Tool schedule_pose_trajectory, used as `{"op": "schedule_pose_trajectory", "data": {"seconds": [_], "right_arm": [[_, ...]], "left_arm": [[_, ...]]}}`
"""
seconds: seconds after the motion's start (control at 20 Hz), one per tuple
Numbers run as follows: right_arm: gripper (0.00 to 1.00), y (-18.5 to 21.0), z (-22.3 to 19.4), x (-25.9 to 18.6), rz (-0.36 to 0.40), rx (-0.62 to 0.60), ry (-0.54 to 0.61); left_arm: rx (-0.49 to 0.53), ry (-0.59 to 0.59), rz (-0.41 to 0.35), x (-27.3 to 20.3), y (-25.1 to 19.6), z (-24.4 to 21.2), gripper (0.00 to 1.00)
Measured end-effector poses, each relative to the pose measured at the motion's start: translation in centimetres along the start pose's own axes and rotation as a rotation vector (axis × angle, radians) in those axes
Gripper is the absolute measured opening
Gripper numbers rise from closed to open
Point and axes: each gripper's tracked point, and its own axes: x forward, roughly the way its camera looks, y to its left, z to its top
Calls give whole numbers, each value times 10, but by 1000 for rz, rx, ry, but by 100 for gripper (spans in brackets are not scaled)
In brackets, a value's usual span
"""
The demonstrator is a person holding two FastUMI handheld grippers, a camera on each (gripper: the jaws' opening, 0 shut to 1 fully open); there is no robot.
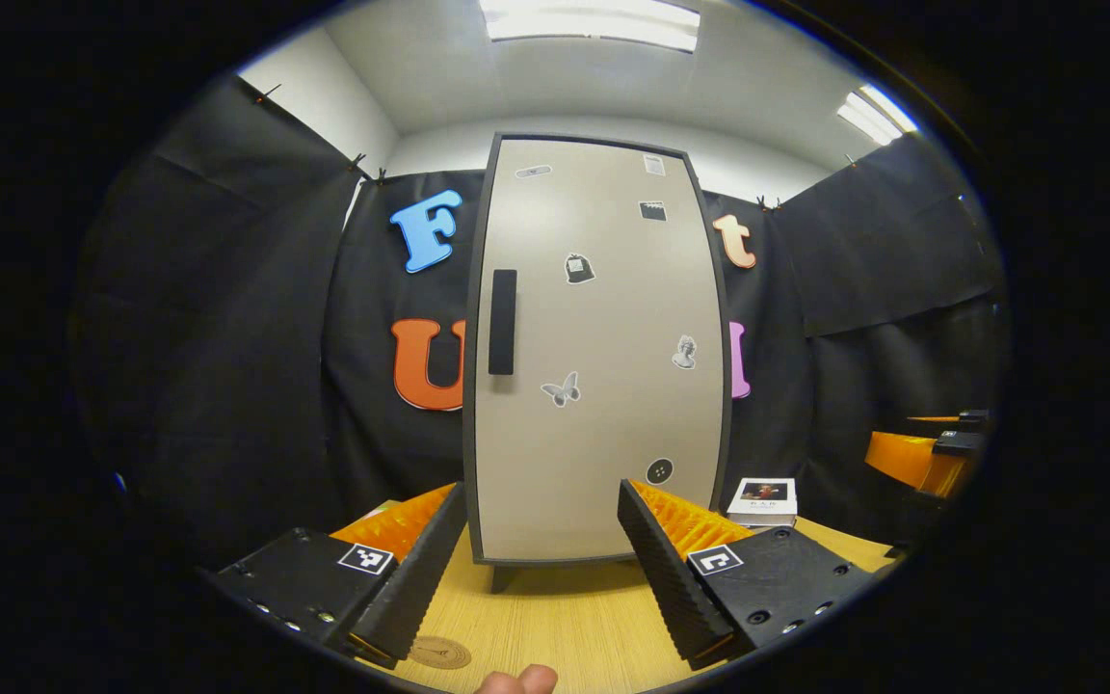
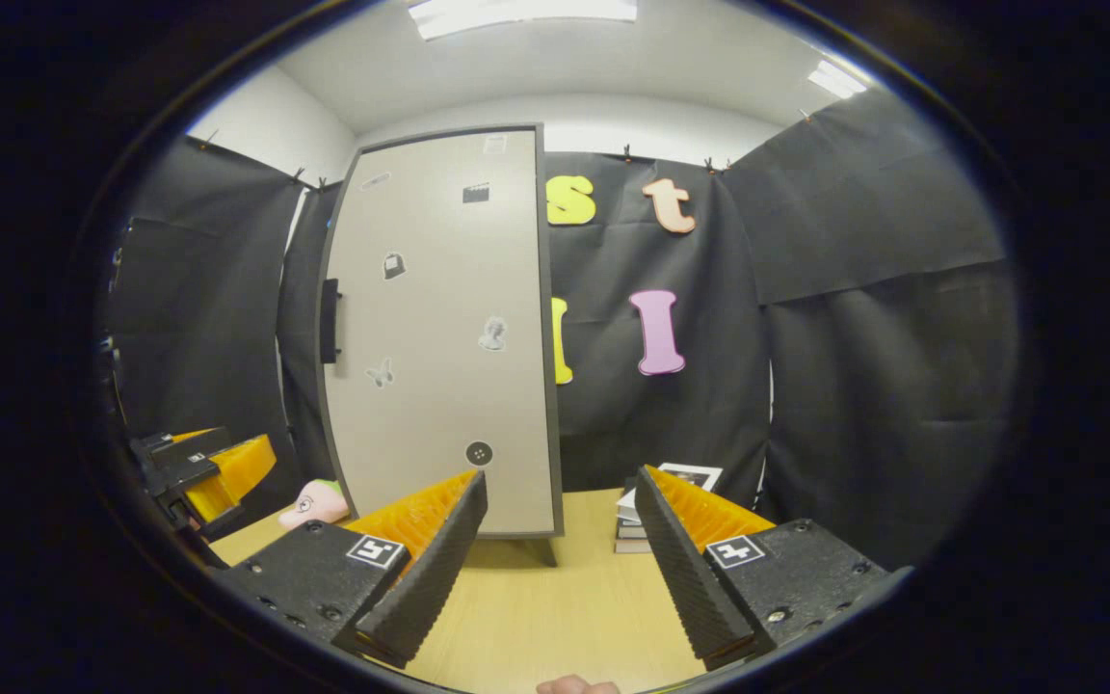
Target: Open the cabinet door with the right hand, grasp the bottle in the cabinet with the left hand and place it on the coaster, then close the cabinet door with the right hand.
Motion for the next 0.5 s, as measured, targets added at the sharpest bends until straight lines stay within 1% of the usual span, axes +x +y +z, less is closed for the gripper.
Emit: {"op": "schedule_pose_trajectory", "data": {"seconds": [0.5], "right_arm": [[99, 2, 4, -4, 8, 0, -10]], "left_arm": [[14, 0, -6, -6, -3, 2, 95]]}}
